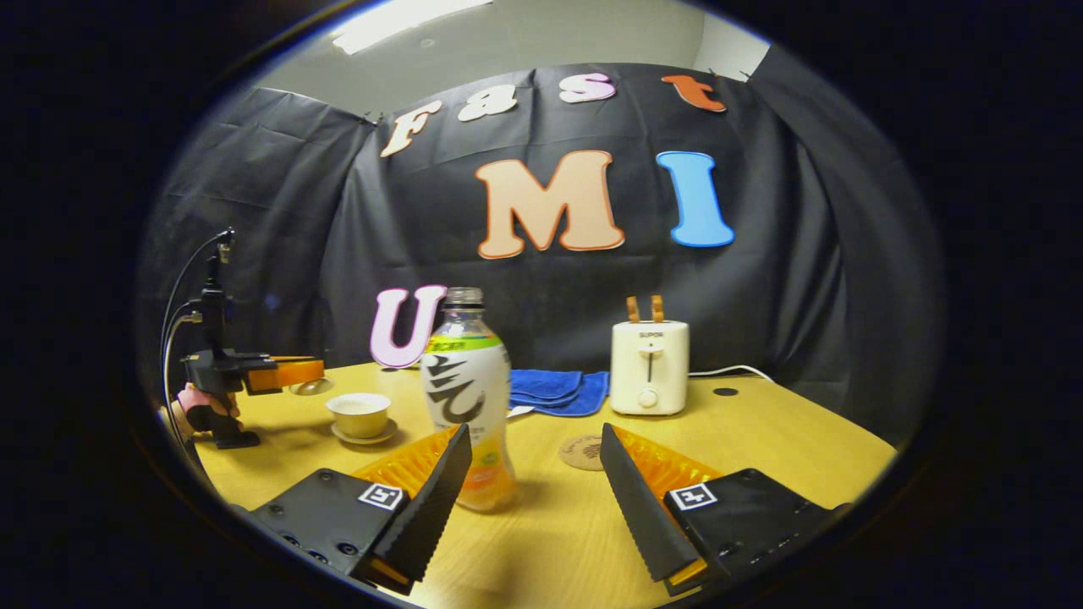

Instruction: Open the teacup lid with one hand, grasp the water bottle and pour water into the teacup with the other hand; after pouring, place the water bottle on the coaster and then close the teacup lid.

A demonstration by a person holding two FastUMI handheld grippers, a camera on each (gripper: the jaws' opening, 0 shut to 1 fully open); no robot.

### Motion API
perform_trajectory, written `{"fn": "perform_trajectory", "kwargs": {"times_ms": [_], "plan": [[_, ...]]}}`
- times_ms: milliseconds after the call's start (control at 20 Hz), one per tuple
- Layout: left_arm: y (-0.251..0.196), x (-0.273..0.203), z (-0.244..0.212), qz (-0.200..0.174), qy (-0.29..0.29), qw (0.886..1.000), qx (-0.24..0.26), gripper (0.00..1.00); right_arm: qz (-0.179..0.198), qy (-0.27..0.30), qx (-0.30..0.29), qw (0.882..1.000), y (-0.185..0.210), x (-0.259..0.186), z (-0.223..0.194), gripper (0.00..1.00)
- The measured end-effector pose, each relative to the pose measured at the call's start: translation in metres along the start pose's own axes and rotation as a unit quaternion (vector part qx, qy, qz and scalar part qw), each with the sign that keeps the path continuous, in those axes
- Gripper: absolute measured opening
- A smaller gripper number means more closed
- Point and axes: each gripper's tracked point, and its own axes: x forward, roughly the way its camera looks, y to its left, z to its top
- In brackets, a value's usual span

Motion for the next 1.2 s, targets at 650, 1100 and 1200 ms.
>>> {"fn": "perform_trajectory", "kwargs": {"times_ms": [650, 1100, 1200], "plan": [[0.034, -0.015, -0.002, 0.055, 0.001, 0.999, 0.002, 0.26, 0.012, 0.08, -0.005, 0.997, 0.042, 0.052, -0.027, 0.97], [0.045, -0.017, -0.001, 0.061, 0.0, 0.998, 0.002, 0.26, -0.049, 0.109, -0.026, 0.992, 0.034, 0.066, -0.034, 0.63], [0.047, -0.018, -0.002, 0.064, 0.001, 0.998, 0.002, 0.25, -0.062, 0.116, -0.063, 0.989, 0.03, 0.066, -0.032, 0.63]]}}
